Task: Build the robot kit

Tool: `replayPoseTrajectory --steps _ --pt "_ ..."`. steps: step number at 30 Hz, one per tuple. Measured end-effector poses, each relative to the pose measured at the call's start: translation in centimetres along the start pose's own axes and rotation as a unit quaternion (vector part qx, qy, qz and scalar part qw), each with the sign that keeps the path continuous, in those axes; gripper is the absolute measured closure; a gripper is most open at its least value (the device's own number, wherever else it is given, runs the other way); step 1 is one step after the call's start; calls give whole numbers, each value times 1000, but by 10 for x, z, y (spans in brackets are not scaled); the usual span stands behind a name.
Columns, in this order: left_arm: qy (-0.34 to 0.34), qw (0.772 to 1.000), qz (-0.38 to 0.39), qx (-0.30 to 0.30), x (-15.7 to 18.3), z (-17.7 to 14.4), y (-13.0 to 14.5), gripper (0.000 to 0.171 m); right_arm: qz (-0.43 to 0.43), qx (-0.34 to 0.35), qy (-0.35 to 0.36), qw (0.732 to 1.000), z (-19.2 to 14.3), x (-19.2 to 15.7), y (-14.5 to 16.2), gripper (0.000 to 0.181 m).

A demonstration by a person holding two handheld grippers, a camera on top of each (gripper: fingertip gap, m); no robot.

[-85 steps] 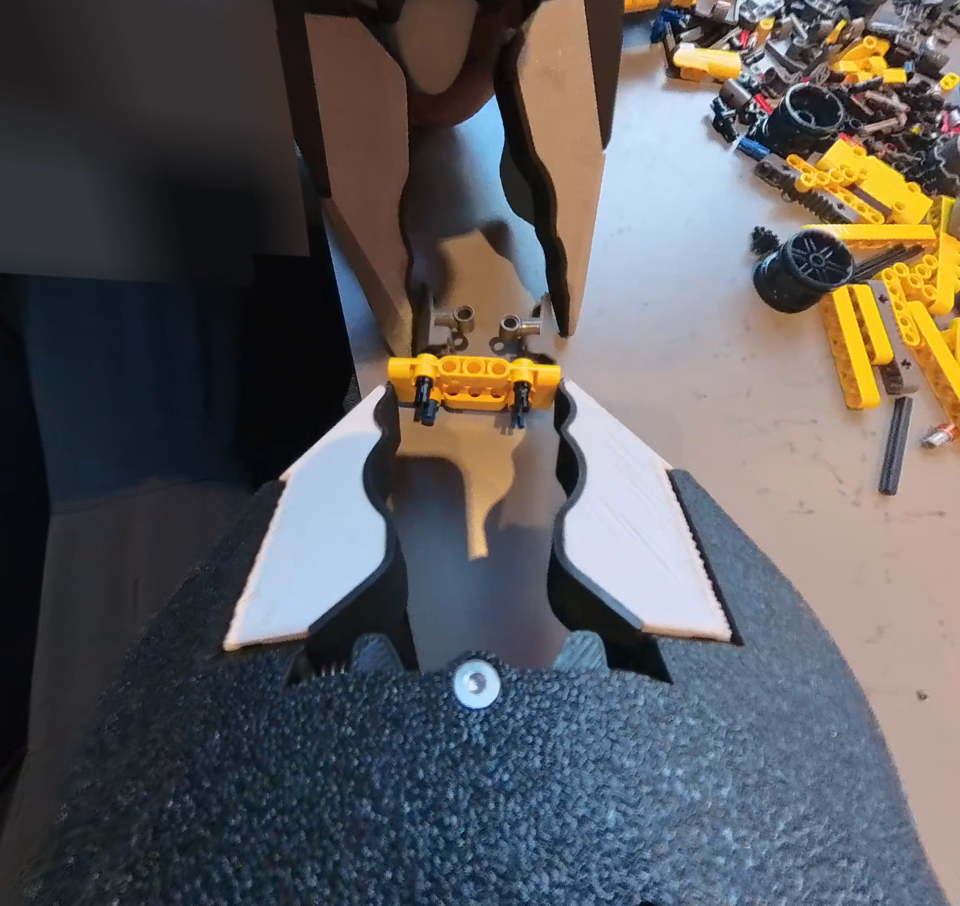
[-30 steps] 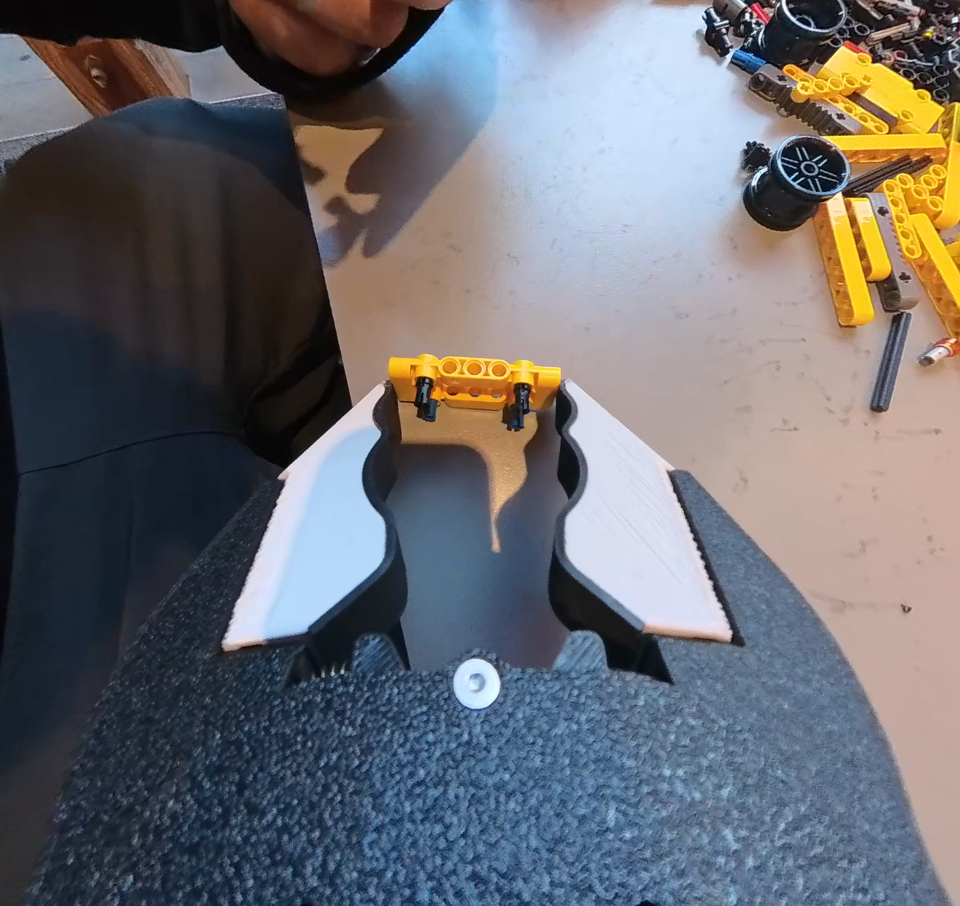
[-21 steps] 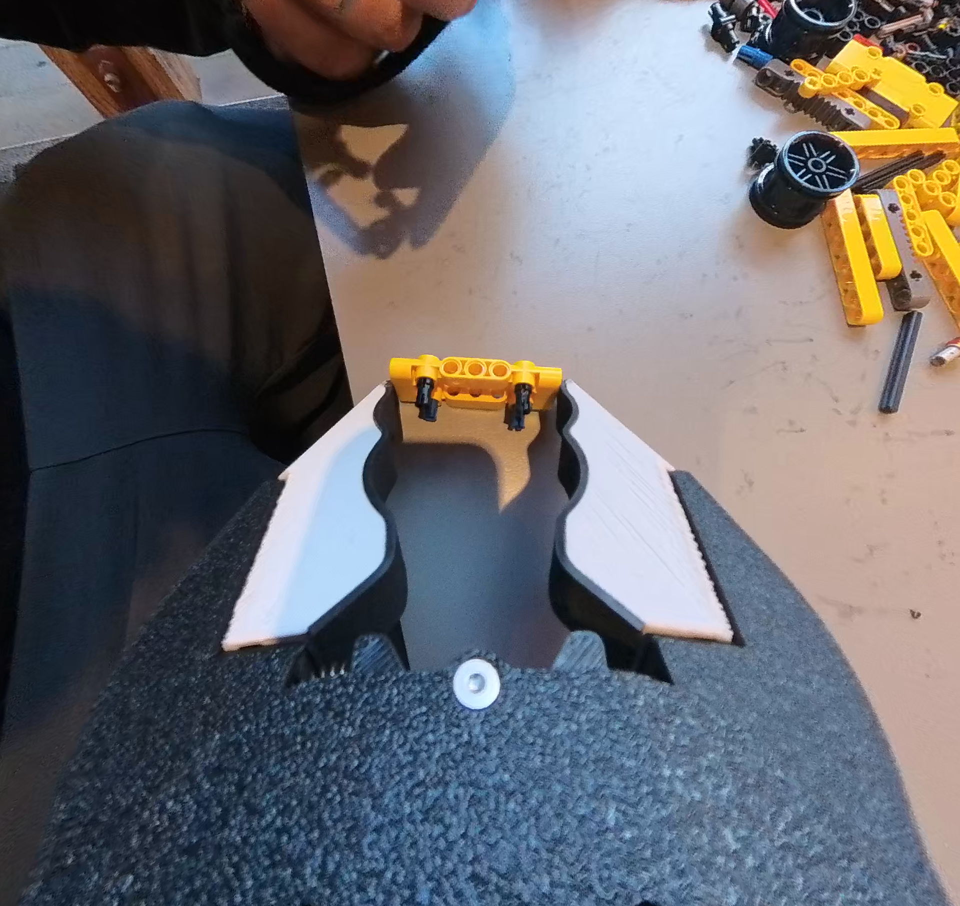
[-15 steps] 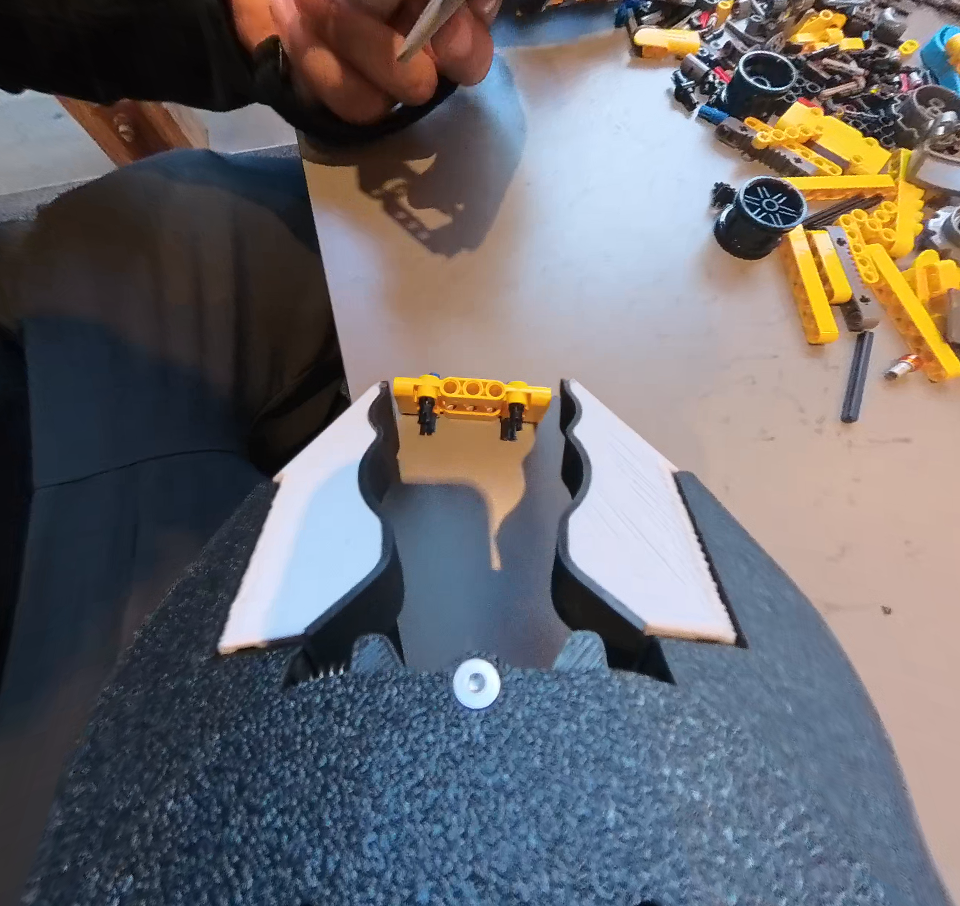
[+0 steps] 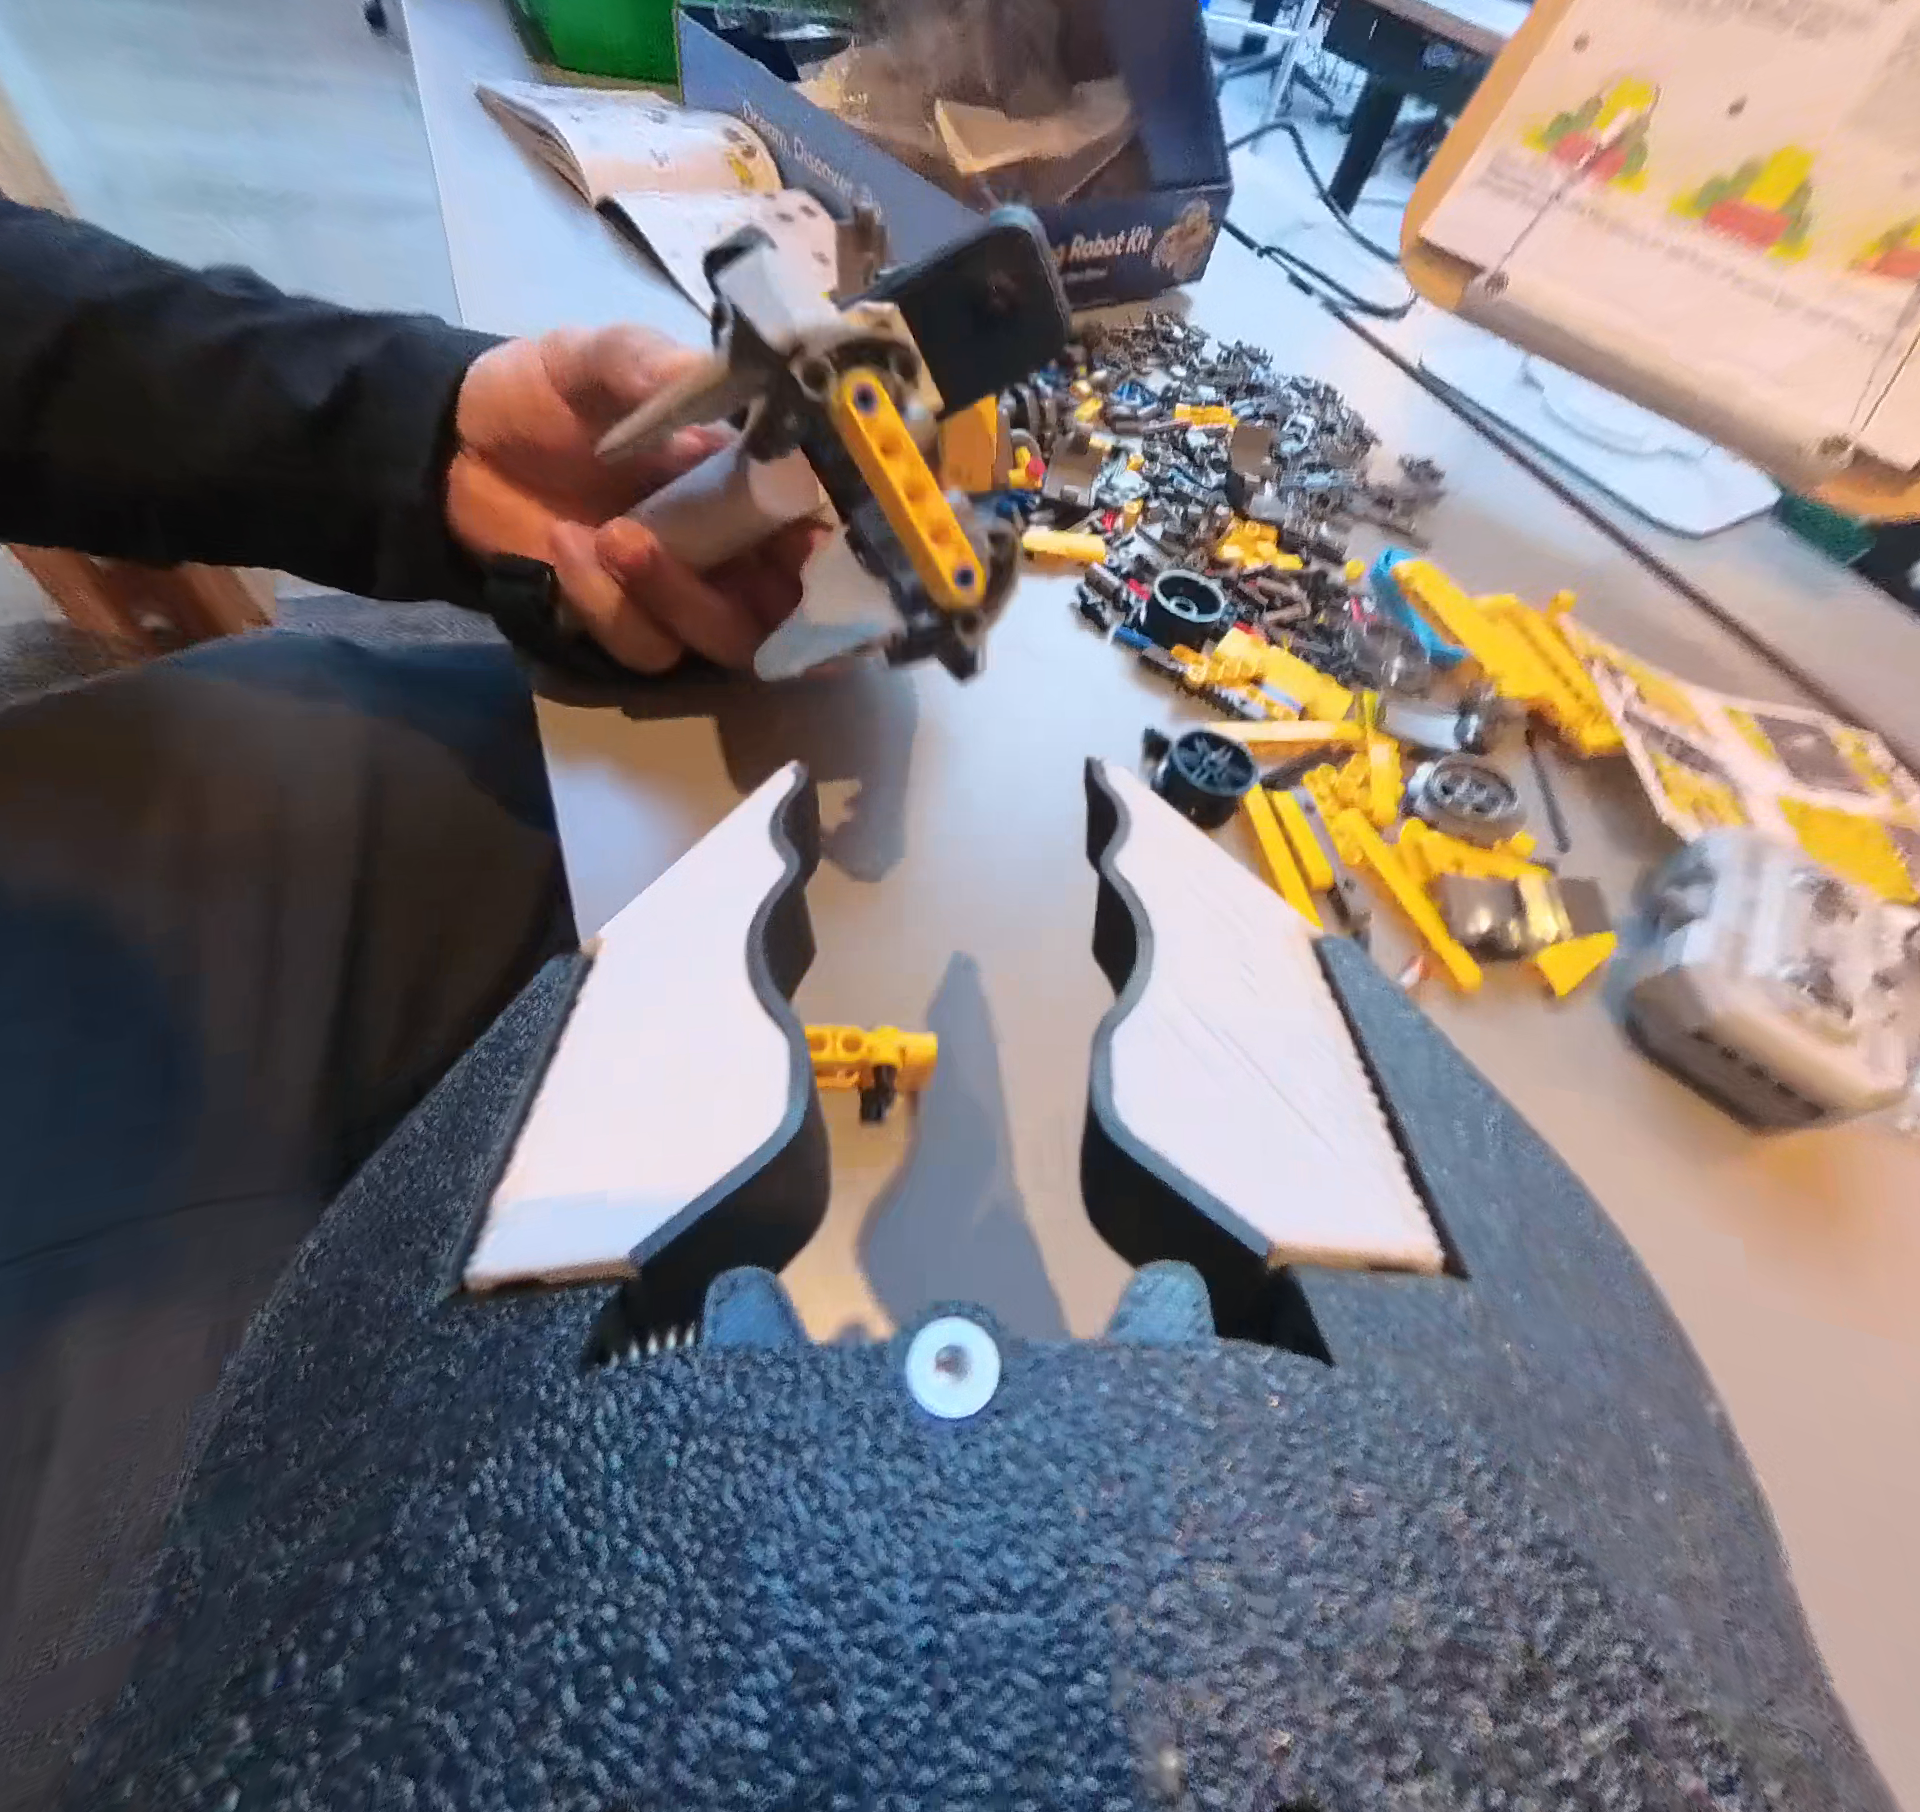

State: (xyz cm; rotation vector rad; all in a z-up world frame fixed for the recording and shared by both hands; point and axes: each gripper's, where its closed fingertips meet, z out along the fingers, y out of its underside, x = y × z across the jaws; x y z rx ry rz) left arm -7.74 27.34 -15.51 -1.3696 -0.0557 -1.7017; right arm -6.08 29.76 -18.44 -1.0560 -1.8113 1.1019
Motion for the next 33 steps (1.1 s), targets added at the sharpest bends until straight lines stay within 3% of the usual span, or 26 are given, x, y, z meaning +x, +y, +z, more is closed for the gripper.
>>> replayPoseTrajectory --steps 1,8,10,13,14,17,22,26,33 --pt "-6 1000 -6 -2 -2 1 1 110 -19 -3 8 1000 5 0 -4 131" --pt "-27 999 -30 -30 -9 5 11 110 -115 -17 52 992 25 -3 -20 166" --pt "-37 998 -31 -28 -11 3 10 109 -124 -35 53 990 26 -1 -20 166" --pt "-113 992 -8 -51 -23 -11 11 114 -111 -86 58 988 27 9 -13 167" --pt "-161 985 6 -60 -31 -20 9 116 -101 -117 55 986 28 12 -5 167" --pt "-281 953 73 -83 -40 -39 0 98 -35 -217 32 975 35 11 25 167" --pt "-373 899 139 -183 -51 -41 20 100 82 -292 -1 953 53 1 59 164" --pt "-429 858 169 -227 -73 -55 30 108 96 -301 -26 949 53 -9 58 162" --pt "-473 816 212 -256 -87 -71 28 134 162 -257 -72 950 32 -27 47 158"
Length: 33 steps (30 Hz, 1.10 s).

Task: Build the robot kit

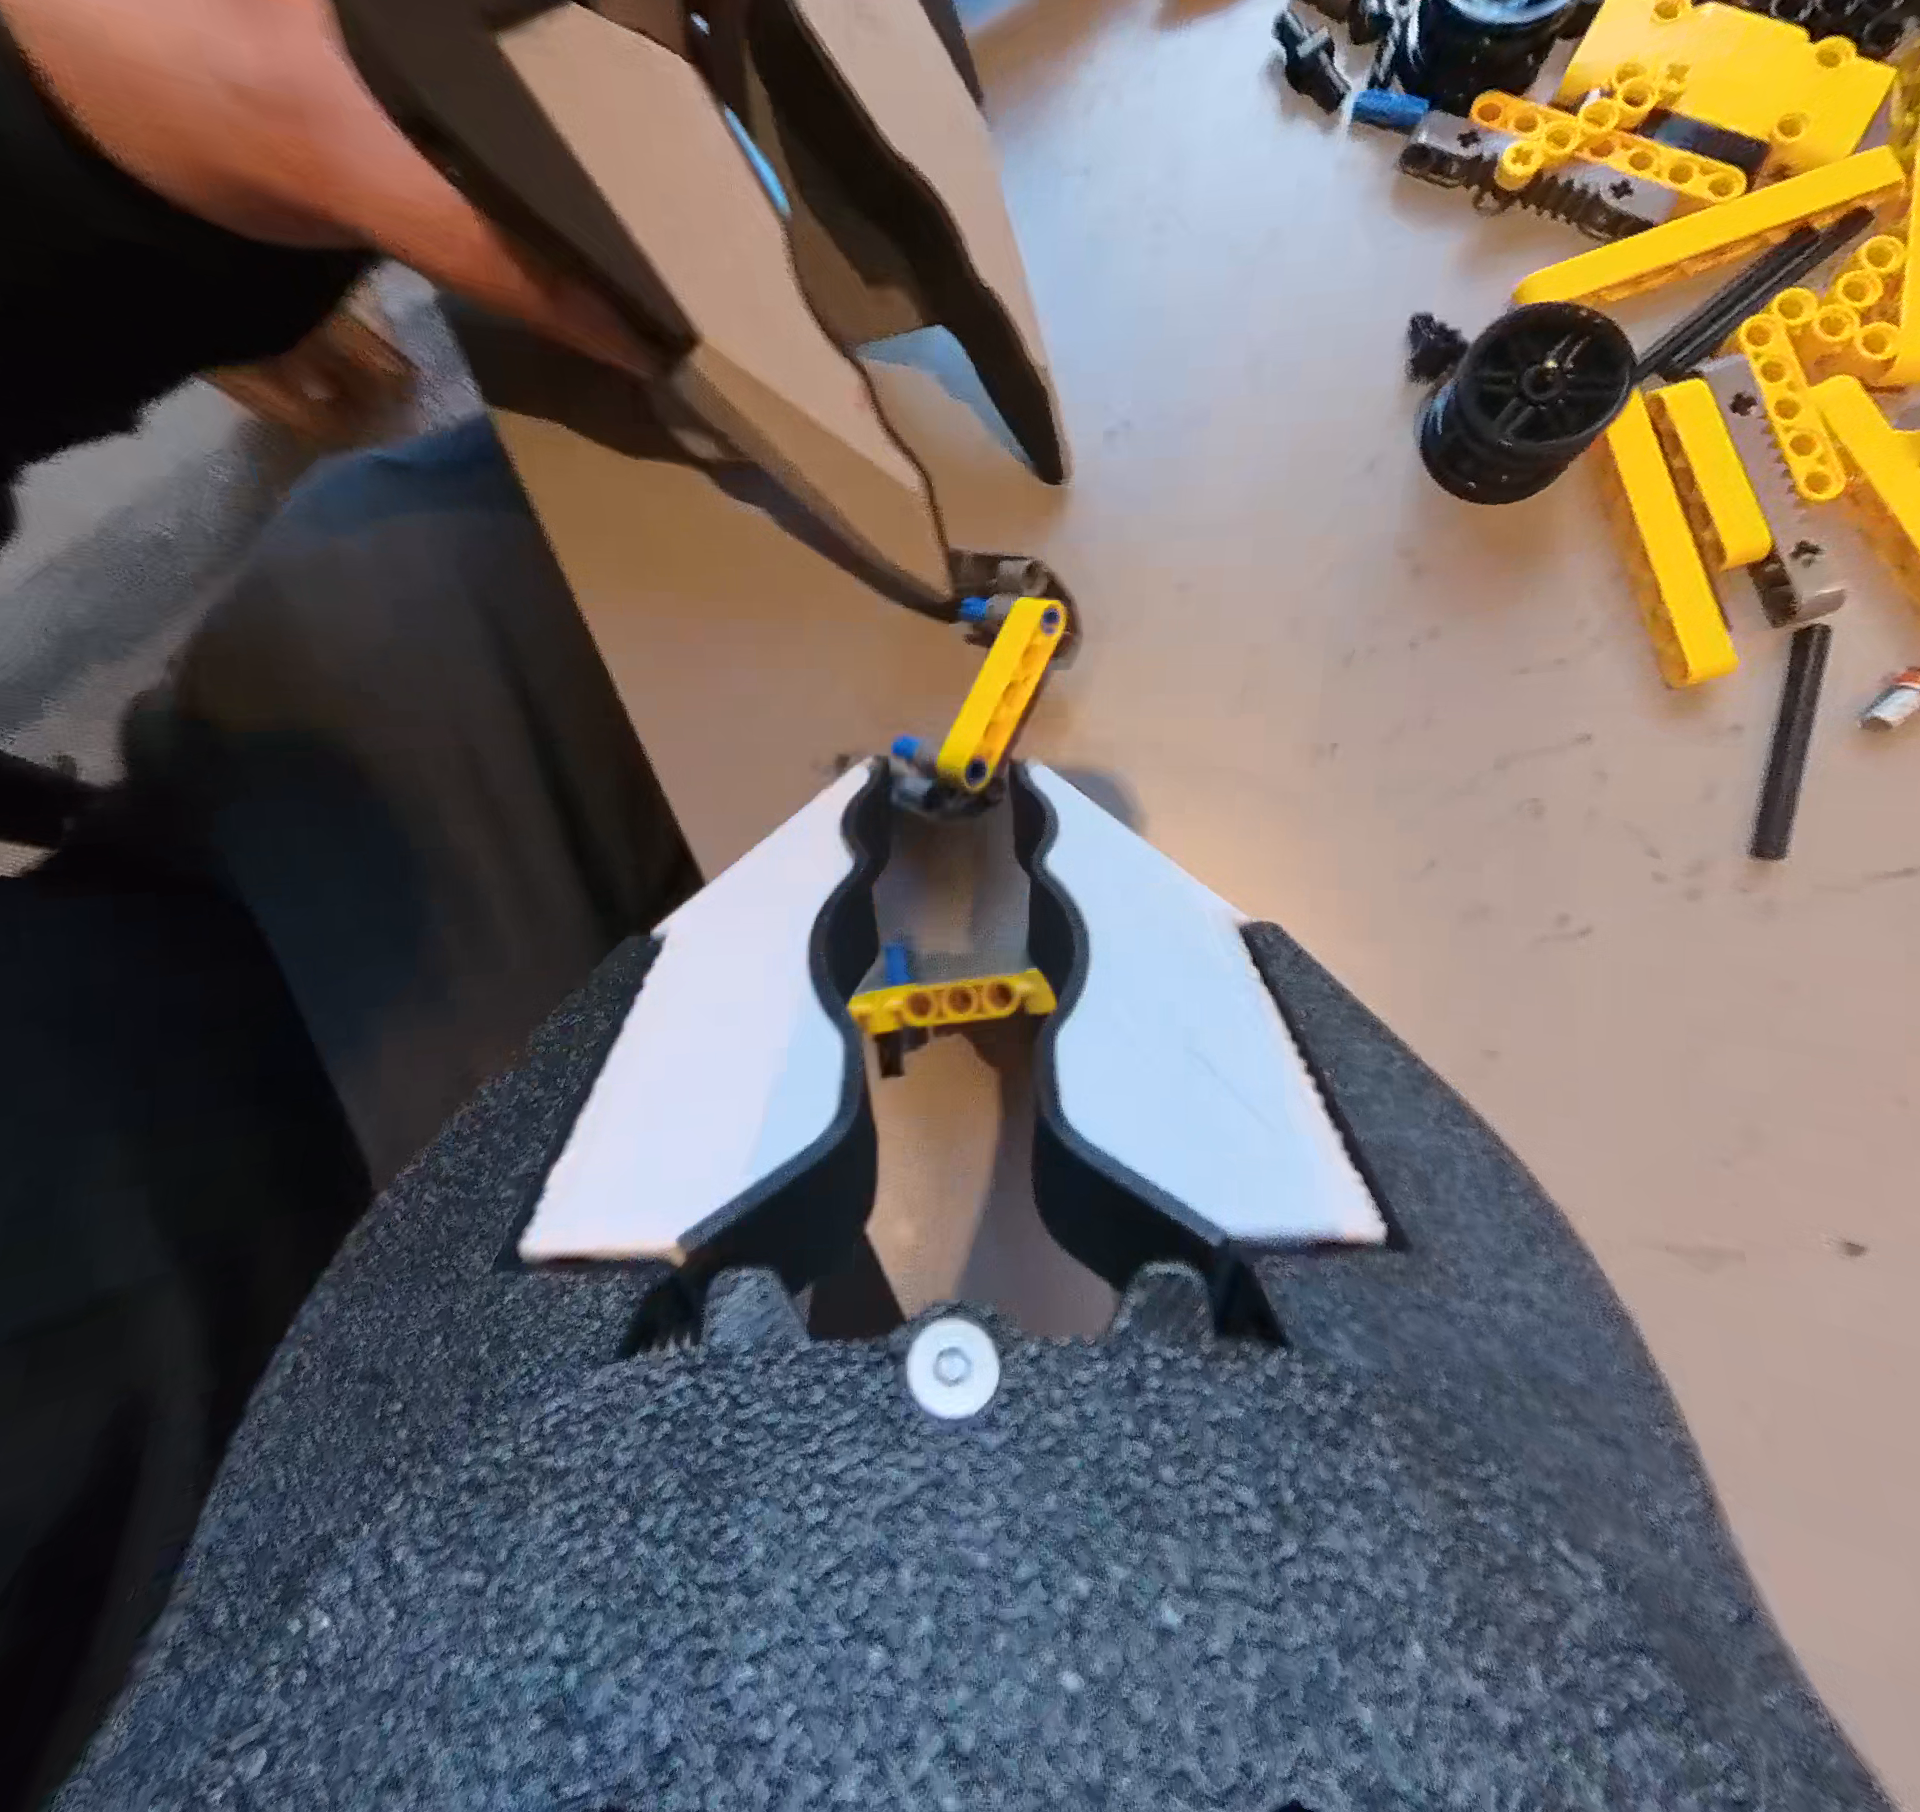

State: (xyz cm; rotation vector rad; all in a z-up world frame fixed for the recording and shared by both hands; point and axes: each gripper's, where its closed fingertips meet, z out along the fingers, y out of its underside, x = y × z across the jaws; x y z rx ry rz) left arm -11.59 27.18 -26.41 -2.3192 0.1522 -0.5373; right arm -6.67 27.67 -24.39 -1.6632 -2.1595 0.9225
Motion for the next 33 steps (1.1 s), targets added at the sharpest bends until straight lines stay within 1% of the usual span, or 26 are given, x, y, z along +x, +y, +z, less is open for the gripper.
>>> replayPoseTrajectory --steps 2,3,5,7,10,12,16,20,23,25,27,33 --pt "-29 999 18 -5 -7 -1 1 141 11 30 -9 999 -9 -1 -2 155" --pt "-39 999 25 -8 -9 -2 1 140 9 41 0 999 -14 3 -2 151" --pt "-54 998 36 -11 -11 -7 0 136 -13 60 31 998 -28 14 1 149" --pt "-33 998 48 1 0 -13 -7 130 -17 73 48 996 -42 22 9 146" --pt "9 997 78 13 25 -20 -16 108 -3 87 22 996 -54 15 24 130" --pt "17 994 109 7 35 -18 -16 101 -3 85 10 996 -50 8 34 120" --pt "3 988 154 -5 41 -3 -15 99 -38 51 44 997 -31 8 50 108" --pt "-10 986 165 -26 36 11 -7 106 -81 45 55 994 -16 5 51 108" --pt "-6 987 155 -39 33 17 1 109 -81 46 54 994 -11 8 52 110" --pt "-9 986 160 -43 33 17 3 107 -76 56 41 995 -9 3 48 113" --pt "-11 985 169 -40 34 14 1 106 -72 56 41 995 -7 4 47 121" --pt "-11 981 191 -27 40 4 -5 103 -46 63 33 996 -9 6 47 121"
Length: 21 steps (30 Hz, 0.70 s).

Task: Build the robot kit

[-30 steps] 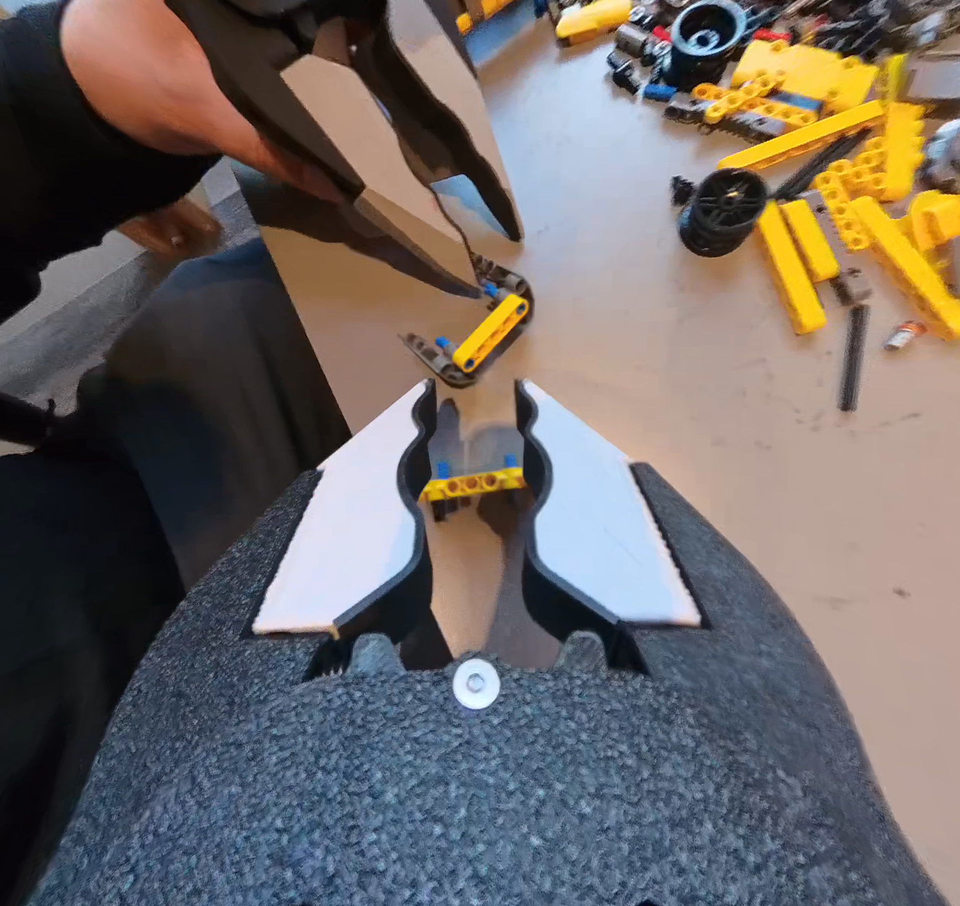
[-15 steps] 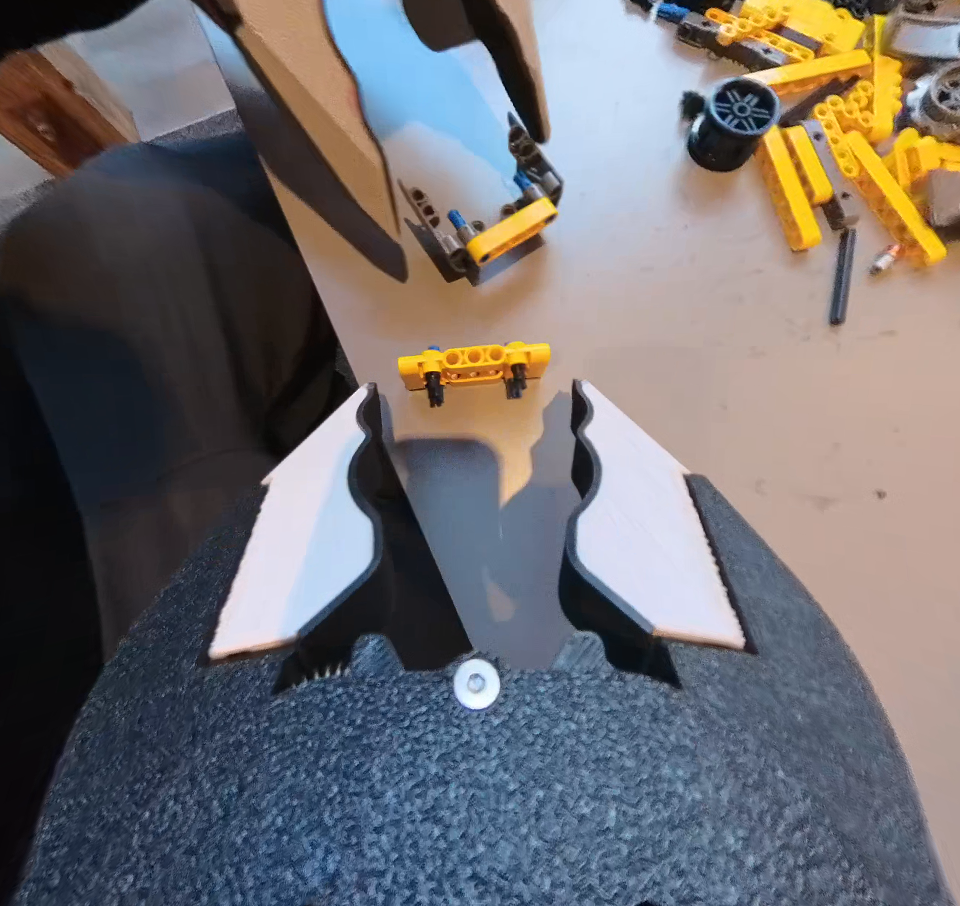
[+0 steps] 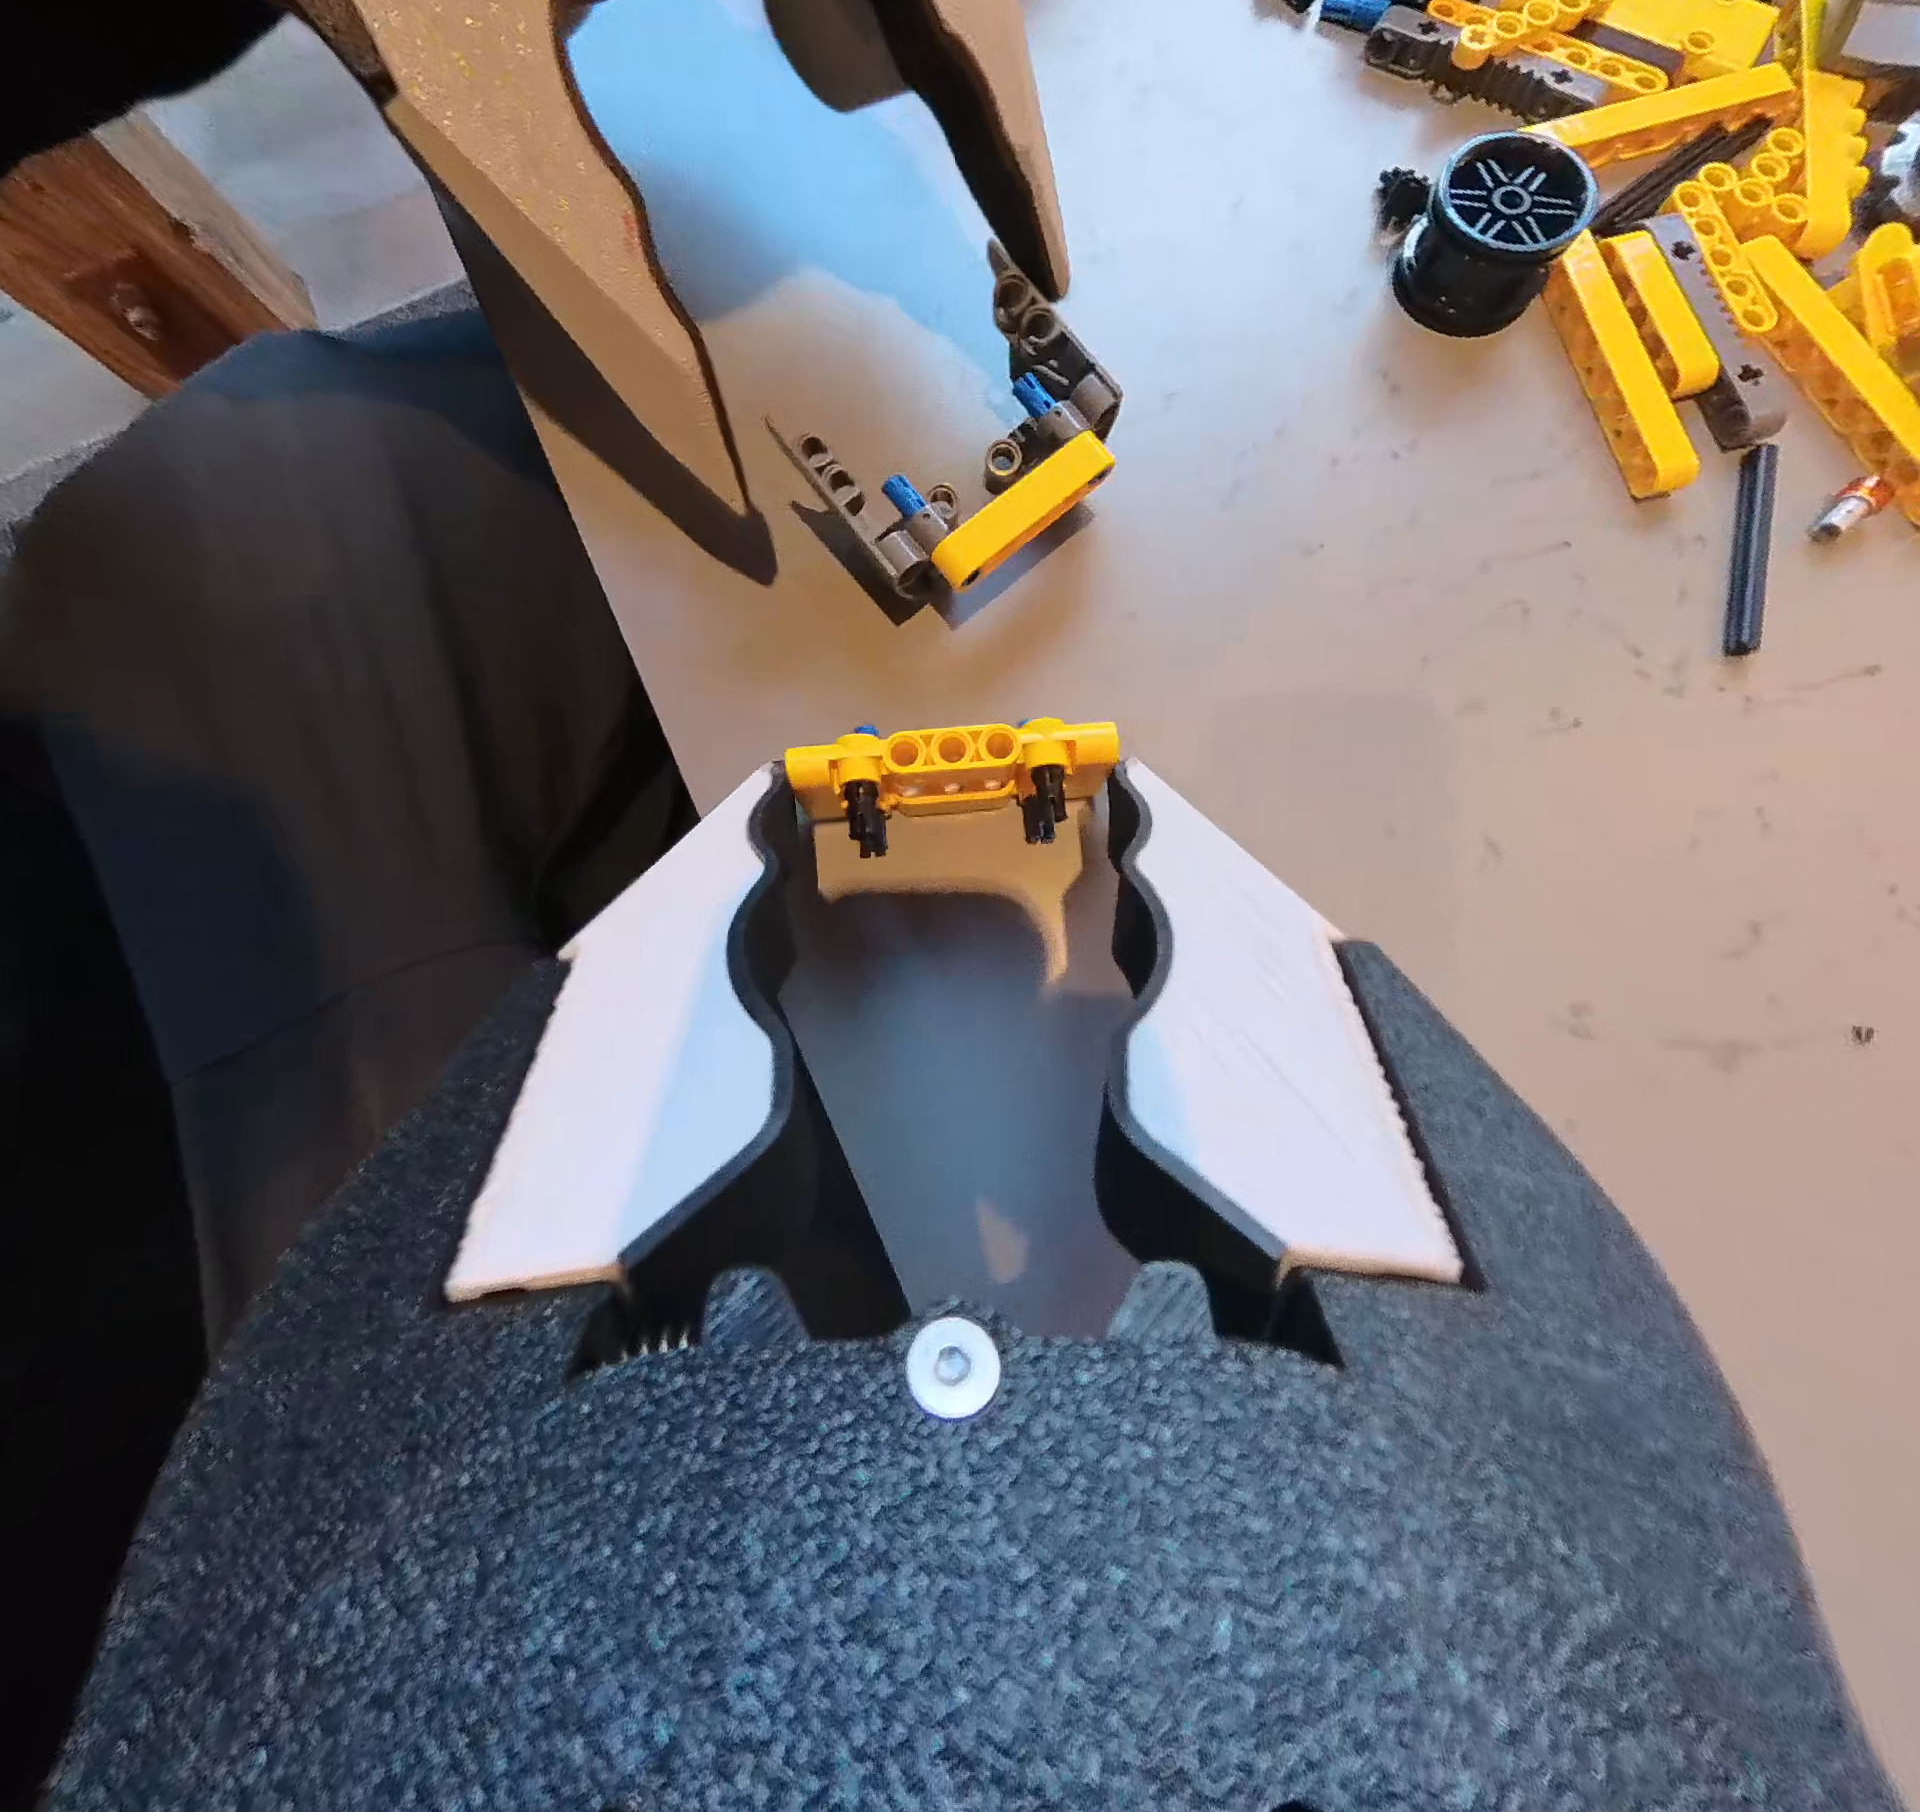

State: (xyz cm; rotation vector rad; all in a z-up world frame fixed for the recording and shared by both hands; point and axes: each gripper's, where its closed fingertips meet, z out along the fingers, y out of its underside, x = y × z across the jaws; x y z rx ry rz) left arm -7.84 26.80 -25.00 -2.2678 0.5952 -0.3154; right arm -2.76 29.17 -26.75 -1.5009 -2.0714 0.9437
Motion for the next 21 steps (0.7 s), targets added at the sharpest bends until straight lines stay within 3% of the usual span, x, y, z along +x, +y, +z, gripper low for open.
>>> replayPoseTrajectory --steps 8,17,21 --pt "-37 998 60 -6 4 -10 -6 105 40 41 -19 998 -13 1 -8 121" --pt "-78 969 234 -3 48 5 -25 115 145 123 -141 972 -35 -17 -31 120" --pt "-111 956 270 40 55 3 -42 134 224 122 -207 945 -39 -22 -33 121"
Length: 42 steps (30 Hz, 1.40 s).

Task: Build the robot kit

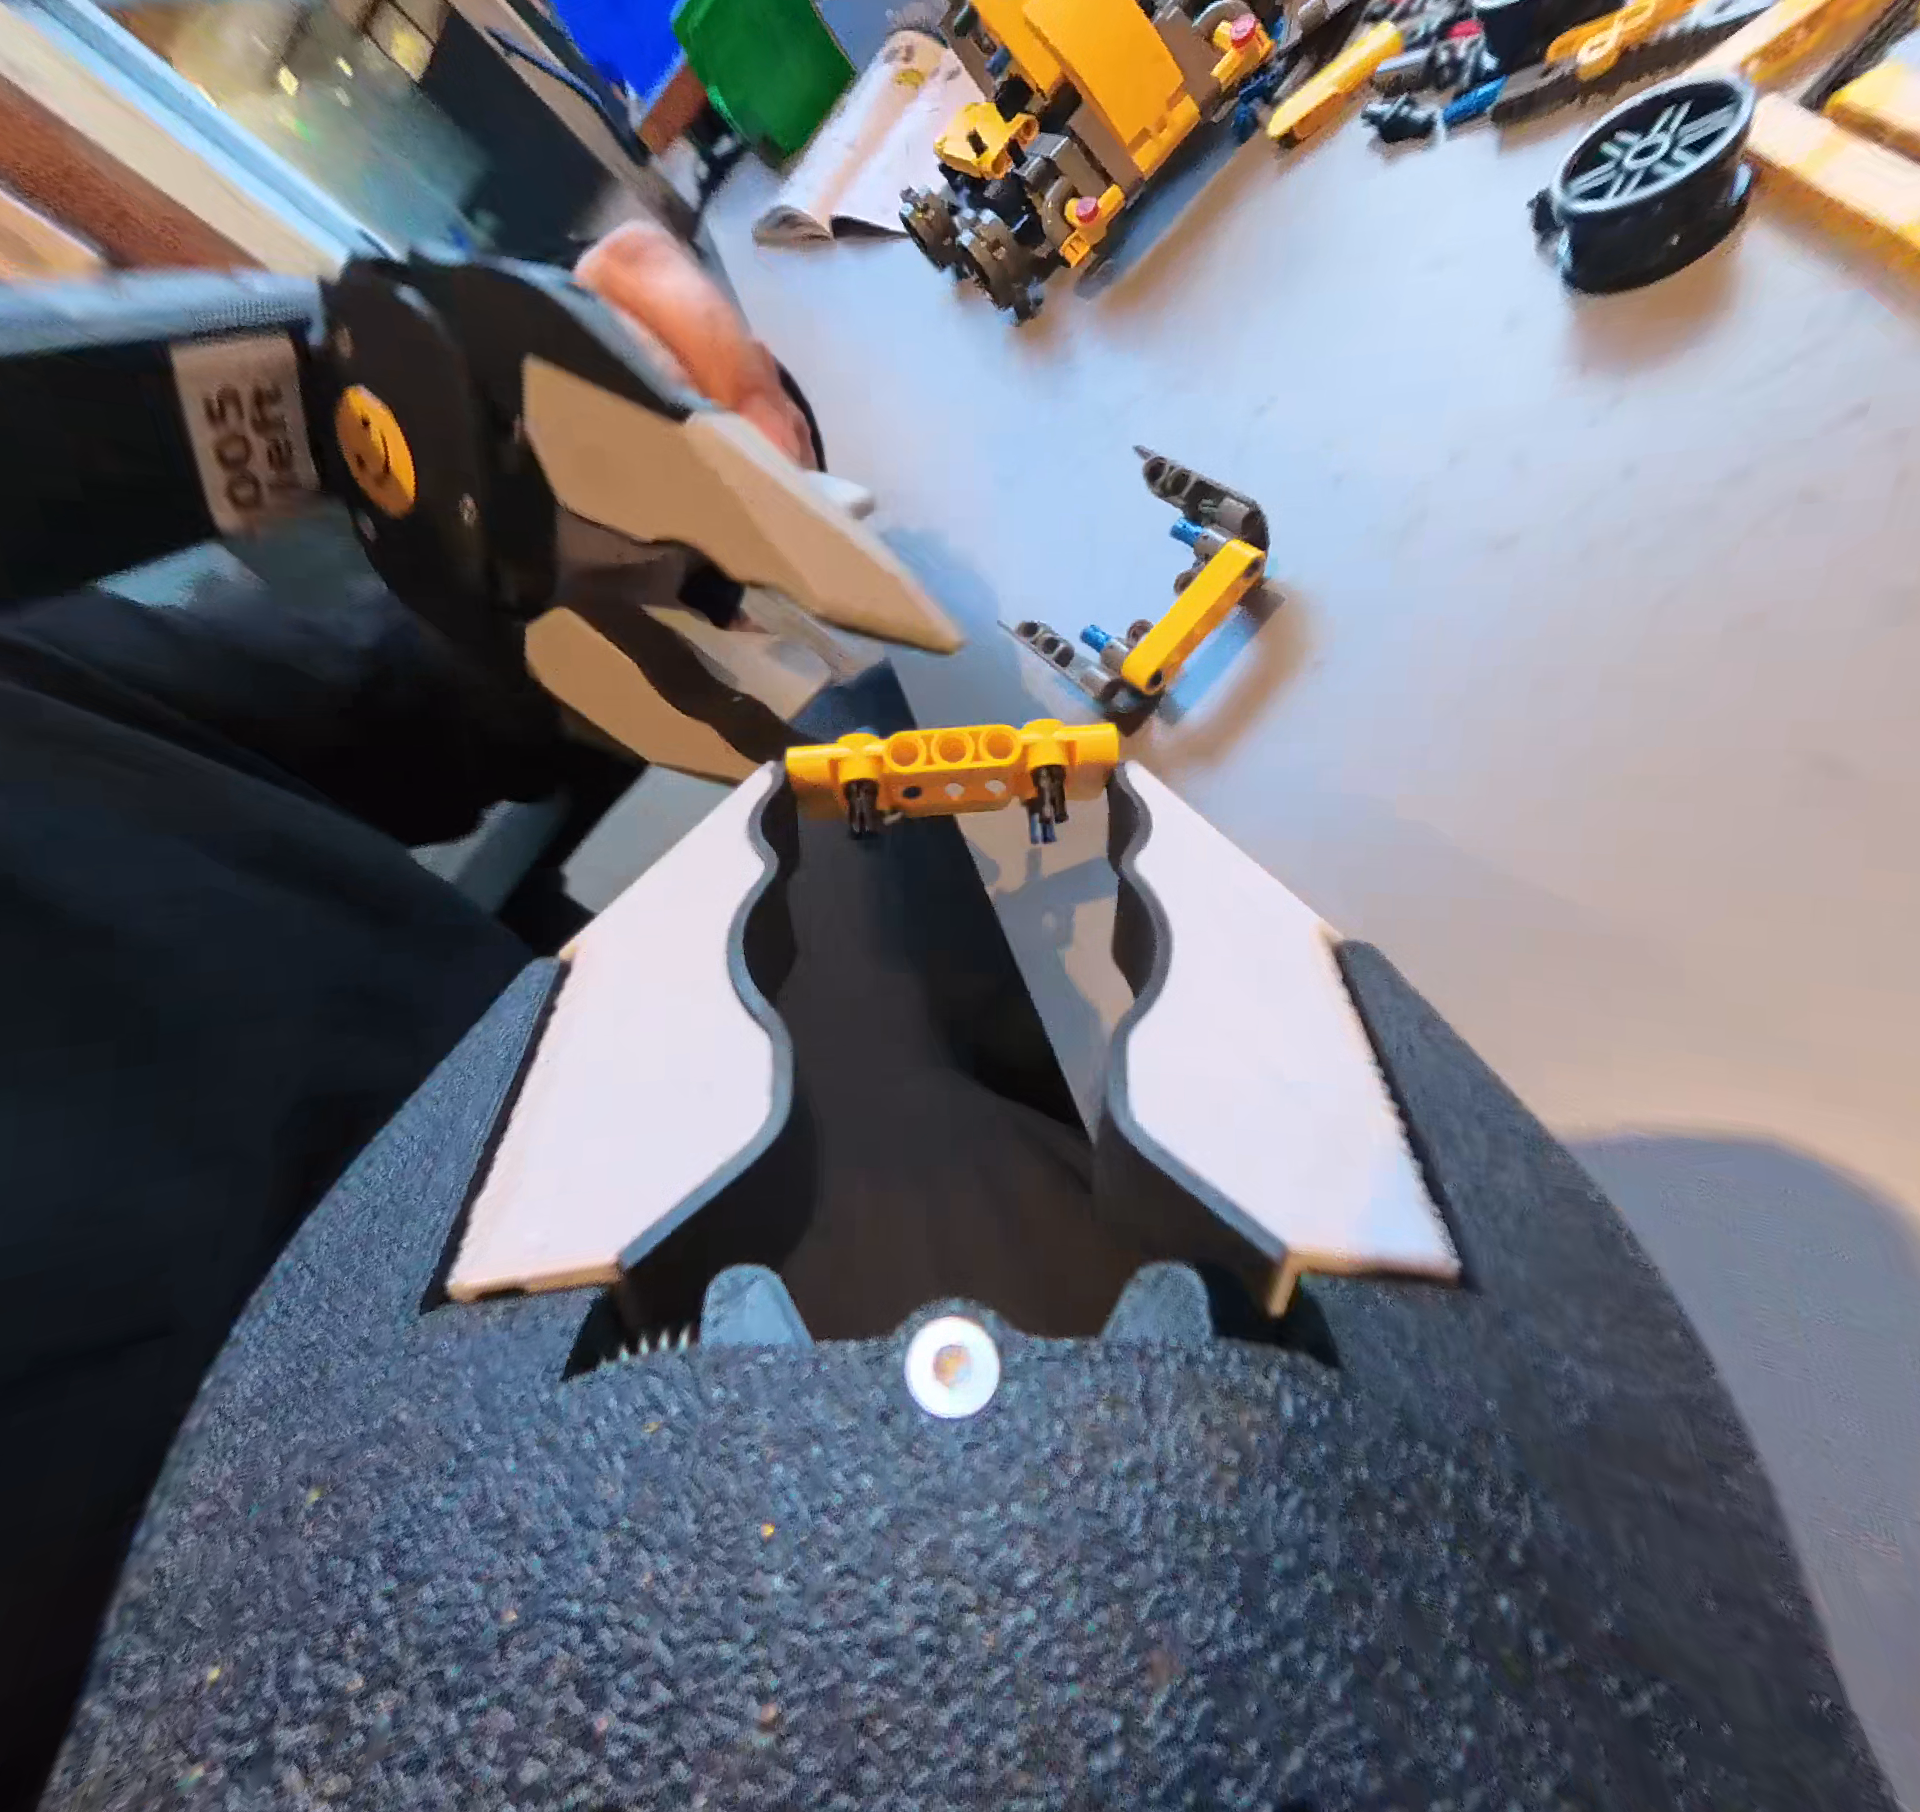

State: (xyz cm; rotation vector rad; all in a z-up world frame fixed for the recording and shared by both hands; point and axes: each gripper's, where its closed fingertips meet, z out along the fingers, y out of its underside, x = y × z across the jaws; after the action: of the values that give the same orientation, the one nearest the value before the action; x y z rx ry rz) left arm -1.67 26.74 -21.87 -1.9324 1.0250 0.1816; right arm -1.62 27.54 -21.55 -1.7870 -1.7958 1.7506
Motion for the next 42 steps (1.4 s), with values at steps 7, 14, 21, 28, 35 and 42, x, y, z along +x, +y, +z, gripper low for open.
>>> replayPoseTrajectory --steps 7,14,21,28,35,42 --pt "-8 998 52 18 9 -2 -14 160 85 -9 -51 995 4 -3 6 121" --pt "15 999 22 23 11 0 -9 168 120 -22 -54 991 11 1 9 122" --pt "204 923 -300 130 -4 -16 -12 169 -101 5 39 994 -5 -1 -6 110" --pt "406 755 -478 191 2 -36 -25 169 -519 -104 200 825 1 -27 3 116" --pt "479 692 -510 179 16 -41 -25 169 -627 -163 204 734 10 -43 15 124" --pt "497 678 -512 175 21 -44 -23 169 -612 -143 176 758 15 -49 19 127"
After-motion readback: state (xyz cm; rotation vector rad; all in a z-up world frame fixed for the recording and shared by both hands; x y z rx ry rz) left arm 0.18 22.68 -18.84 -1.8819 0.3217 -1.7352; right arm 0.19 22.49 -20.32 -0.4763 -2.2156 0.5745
